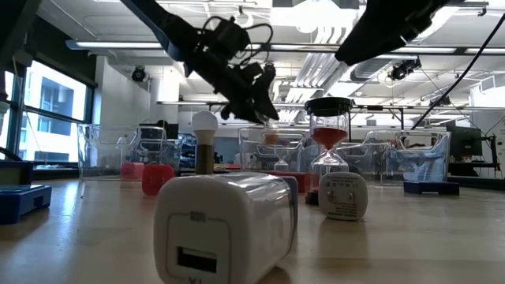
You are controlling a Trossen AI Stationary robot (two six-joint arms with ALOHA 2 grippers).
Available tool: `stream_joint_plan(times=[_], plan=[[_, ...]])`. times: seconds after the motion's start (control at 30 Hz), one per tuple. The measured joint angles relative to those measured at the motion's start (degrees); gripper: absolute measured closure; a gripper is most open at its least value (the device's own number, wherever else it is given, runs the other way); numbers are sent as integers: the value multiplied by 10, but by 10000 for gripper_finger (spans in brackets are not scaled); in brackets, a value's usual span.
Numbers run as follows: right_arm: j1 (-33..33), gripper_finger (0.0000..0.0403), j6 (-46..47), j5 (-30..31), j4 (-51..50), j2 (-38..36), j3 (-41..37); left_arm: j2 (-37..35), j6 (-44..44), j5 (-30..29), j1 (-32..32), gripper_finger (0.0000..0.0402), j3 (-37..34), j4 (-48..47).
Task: Pick & Place Office items
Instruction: Put the yellow hourglass into the middle transparent bin
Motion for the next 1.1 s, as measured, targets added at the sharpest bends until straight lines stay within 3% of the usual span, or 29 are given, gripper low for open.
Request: stream_joint_plan(times=[0.73,1.1], plan=[[-15,70,-32,-2,37,0,-9,15,-14,2,9,231,0,-82],[-15,70,-45,-3,48,0,-9,25,-14,0,0,225,0,-76]])
